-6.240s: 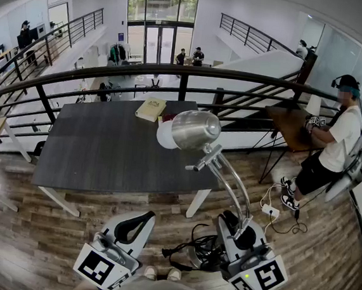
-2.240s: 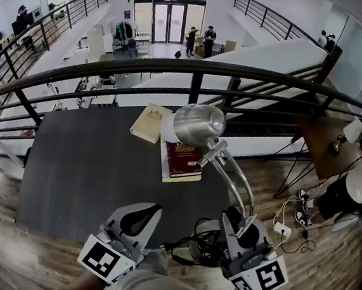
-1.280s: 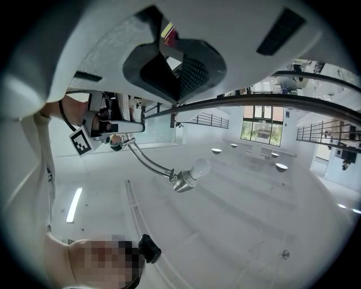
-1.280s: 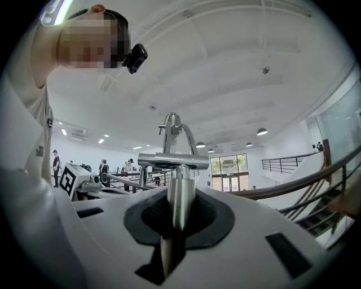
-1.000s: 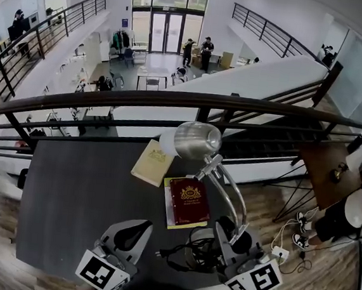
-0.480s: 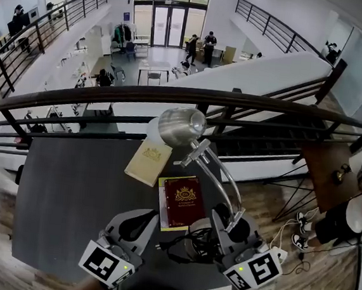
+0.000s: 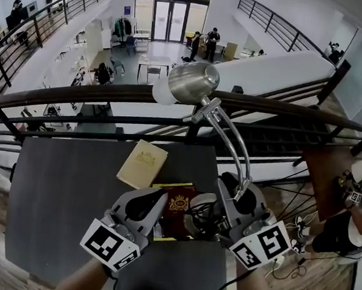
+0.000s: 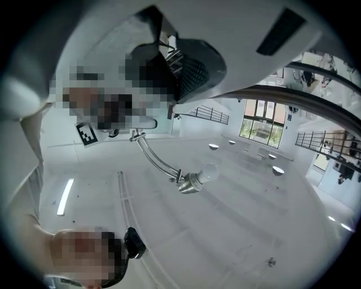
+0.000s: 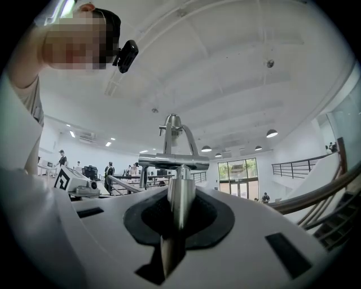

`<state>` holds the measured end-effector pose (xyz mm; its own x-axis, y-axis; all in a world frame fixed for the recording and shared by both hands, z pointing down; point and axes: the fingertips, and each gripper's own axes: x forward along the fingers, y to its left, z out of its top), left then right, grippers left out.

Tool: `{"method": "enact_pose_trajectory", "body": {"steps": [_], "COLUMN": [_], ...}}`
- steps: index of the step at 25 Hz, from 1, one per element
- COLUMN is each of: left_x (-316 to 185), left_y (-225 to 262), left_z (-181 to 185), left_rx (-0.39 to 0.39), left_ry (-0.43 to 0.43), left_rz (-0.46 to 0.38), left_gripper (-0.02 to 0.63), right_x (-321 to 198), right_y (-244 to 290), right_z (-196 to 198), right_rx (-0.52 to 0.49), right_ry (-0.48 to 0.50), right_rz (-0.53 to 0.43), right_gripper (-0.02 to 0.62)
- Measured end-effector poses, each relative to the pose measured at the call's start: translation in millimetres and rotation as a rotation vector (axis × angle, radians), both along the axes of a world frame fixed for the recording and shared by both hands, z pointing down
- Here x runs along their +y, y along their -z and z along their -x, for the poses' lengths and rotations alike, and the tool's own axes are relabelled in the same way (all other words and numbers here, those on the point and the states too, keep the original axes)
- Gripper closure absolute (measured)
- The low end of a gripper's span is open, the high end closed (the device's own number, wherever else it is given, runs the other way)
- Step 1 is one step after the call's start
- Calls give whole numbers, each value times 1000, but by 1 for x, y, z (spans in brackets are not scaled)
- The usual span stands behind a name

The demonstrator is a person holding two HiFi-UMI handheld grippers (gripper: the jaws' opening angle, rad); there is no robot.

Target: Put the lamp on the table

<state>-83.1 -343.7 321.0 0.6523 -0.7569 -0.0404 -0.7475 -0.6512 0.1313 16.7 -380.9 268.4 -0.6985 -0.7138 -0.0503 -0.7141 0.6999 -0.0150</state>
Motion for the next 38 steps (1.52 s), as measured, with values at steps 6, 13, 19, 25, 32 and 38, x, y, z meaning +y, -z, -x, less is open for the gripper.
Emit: {"method": "enact_pose_trajectory", "body": {"steps": [6,13,19,25,32,38], "left_x": [-73,-148,-207,-243,-266,-290], "left_y": [-11,-32,-98,-160,-209,-253], "left_z": [14,46,10,2,4,1], "left_rx": [-4,57,31,30,6,-25], "left_ry": [41,39,40,57,85,81], "left_rz": [-1,-15,25,111,151,168], "left_gripper": [601,601,601,601,601,601], "right_x": [-75,-141,-205,-243,-262,-284], "right_y": [-15,-44,-99,-142,-179,-222], "right_z": [9,45,18,8,17,19], "right_rx": [31,51,48,30,50,65], "right_ry": [23,88,83,59,72,67], "right_rz": [-19,-100,-104,-109,-149,-156], "right_gripper": [551,552,552,552,552,552]}}
